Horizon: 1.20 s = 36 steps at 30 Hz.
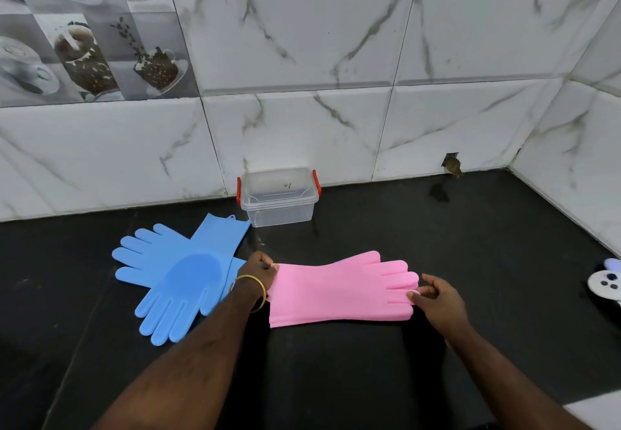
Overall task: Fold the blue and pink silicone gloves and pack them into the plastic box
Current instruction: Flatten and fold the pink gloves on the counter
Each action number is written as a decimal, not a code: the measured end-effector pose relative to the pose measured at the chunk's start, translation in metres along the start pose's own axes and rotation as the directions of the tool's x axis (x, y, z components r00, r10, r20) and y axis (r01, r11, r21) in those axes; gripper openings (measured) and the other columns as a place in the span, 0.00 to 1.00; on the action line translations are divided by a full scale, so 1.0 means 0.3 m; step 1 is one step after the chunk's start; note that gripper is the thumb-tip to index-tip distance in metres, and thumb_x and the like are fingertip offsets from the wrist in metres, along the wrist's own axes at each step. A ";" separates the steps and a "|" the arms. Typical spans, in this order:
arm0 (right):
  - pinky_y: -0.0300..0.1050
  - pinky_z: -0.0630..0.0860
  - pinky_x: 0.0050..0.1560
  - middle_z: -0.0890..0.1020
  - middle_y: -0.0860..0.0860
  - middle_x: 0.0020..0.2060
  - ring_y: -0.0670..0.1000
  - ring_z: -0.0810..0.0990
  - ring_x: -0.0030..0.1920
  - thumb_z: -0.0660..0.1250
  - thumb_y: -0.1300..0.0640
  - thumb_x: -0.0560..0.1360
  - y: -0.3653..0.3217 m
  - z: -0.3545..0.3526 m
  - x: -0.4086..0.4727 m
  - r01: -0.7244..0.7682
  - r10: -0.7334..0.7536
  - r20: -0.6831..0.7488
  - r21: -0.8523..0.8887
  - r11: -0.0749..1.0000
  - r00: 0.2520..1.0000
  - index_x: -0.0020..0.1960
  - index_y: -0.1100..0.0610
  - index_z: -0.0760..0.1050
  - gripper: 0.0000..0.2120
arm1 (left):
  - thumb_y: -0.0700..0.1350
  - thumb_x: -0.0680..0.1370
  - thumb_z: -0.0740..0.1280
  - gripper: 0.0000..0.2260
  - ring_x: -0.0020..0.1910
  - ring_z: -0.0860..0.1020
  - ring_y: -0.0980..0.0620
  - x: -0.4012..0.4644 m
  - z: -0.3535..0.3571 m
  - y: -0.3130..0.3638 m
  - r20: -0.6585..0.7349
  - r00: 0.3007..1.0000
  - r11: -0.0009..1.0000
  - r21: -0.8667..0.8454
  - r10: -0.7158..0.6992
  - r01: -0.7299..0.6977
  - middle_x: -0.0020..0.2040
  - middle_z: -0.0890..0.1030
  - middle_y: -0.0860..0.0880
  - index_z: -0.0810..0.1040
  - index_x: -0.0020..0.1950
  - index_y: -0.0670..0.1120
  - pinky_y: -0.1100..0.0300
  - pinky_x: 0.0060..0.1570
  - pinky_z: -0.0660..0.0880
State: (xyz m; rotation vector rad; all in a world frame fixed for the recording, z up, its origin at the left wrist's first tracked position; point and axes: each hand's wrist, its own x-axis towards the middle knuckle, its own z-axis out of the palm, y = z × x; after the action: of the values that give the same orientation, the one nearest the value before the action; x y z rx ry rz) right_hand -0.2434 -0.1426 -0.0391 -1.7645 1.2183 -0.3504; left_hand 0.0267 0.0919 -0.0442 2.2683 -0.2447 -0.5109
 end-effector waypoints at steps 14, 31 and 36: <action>0.37 0.60 0.67 0.61 0.48 0.77 0.41 0.62 0.71 0.60 0.48 0.82 -0.304 0.349 -0.211 0.161 -0.266 0.239 0.385 0.909 0.934 0.80 0.52 0.53 0.30 | 0.42 0.64 0.81 0.18 0.54 0.77 0.51 -0.110 -0.039 -0.041 0.312 0.921 0.972 -0.101 0.233 -0.211 0.52 0.78 0.55 0.79 0.47 0.55 0.68 0.47 0.76; 0.46 0.58 0.72 0.60 0.48 0.78 0.51 0.62 0.76 0.51 0.42 0.83 -0.327 0.526 -0.157 0.063 -0.204 0.339 0.383 0.922 0.918 0.79 0.49 0.54 0.27 | 0.44 0.66 0.79 0.41 0.68 0.67 0.48 -0.210 -0.063 0.084 0.344 0.911 0.960 0.074 0.229 -0.269 0.73 0.65 0.49 0.64 0.75 0.50 0.54 0.64 0.72; 0.46 0.79 0.58 0.81 0.55 0.60 0.52 0.80 0.60 0.60 0.48 0.82 -0.351 0.440 -0.149 -0.034 -0.157 0.314 0.528 0.848 0.937 0.65 0.57 0.74 0.17 | 0.42 0.62 0.79 0.30 0.54 0.76 0.49 -0.252 0.007 0.282 0.315 0.882 0.903 0.138 0.350 -0.407 0.52 0.76 0.51 0.76 0.63 0.44 0.73 0.44 0.73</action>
State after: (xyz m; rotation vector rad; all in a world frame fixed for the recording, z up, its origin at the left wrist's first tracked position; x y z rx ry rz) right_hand -0.1151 -0.0274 -0.0115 -1.3116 0.7190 -0.3532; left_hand -0.0435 0.0582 0.0385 2.2506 -0.9072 -0.6197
